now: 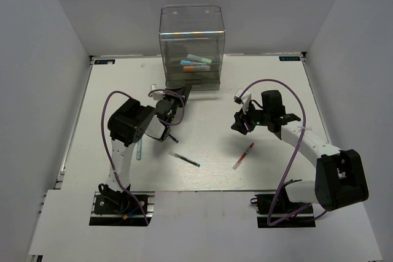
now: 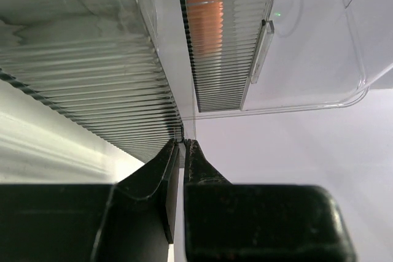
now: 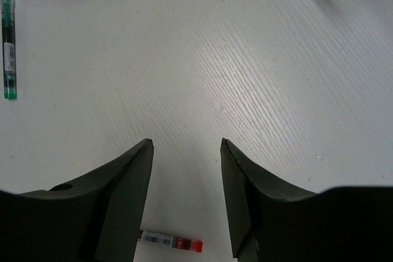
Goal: Sort the stationery into containers
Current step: Open the drawer in the storage box, then pick up the pen from the center of the board.
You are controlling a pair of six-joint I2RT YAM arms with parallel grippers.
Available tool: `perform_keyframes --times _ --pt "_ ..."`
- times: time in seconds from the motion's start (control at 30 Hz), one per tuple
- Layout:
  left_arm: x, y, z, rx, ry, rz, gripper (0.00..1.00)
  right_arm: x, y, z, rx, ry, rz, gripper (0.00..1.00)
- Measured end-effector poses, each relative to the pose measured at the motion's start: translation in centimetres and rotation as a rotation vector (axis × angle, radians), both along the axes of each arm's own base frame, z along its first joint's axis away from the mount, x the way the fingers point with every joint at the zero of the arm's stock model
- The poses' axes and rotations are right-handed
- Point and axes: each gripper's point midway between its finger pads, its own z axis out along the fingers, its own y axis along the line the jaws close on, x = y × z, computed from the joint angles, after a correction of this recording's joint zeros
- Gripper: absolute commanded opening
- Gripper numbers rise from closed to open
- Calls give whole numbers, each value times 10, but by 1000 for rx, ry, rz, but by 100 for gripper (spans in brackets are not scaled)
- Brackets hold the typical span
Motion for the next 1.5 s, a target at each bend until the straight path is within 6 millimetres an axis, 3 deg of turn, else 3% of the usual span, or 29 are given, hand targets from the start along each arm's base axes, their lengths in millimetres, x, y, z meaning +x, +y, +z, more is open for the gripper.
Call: perform_keyframes --times 0.07,0.17,0.2,0.43,0.67,0.93,1.03,1.07,1.17,1.27,1.37,1.47,1.5 --pt "-1 0 1 1 2 0 0 0 0 0 -3 -1 3 58" --pt "-1 0 0 3 5 -2 33 -1 -1 -1 -6 1 5 60" --pt "-1 -1 -1 9 7 -2 50 -1 -1 -2 -8 1 7 60" --pt "-6 -6 -10 60 67 -31 62 -1 -1 -2 -16 -11 17 62" --pt "-25 -3 8 97 77 -66 65 -2 -2 -3 -25 -16 27 62" --pt "-79 5 10 262 151 -185 66 -7 -4 -5 -41 -20 55 59" --pt "-98 10 4 382 214 -237 64 -9 -4 -3 -46 -36 79 46" --pt "-103 11 0 426 243 -255 60 -11 -3 -3 -48 -42 91 30" --pt "-113 17 -9 549 345 -305 40 -18 -3 -6 -59 -51 148 18" --pt "-133 33 -18 661 430 -328 24 -29 -4 -11 -72 -31 196 20" --pt "-155 56 -23 757 528 -320 22 -35 -5 -15 -82 -16 219 36" --pt "-167 72 -24 808 612 -295 45 -37 -7 -17 -92 -8 218 40" --pt "-170 76 -25 815 645 -285 48 -37 -8 -18 -99 -5 213 42"
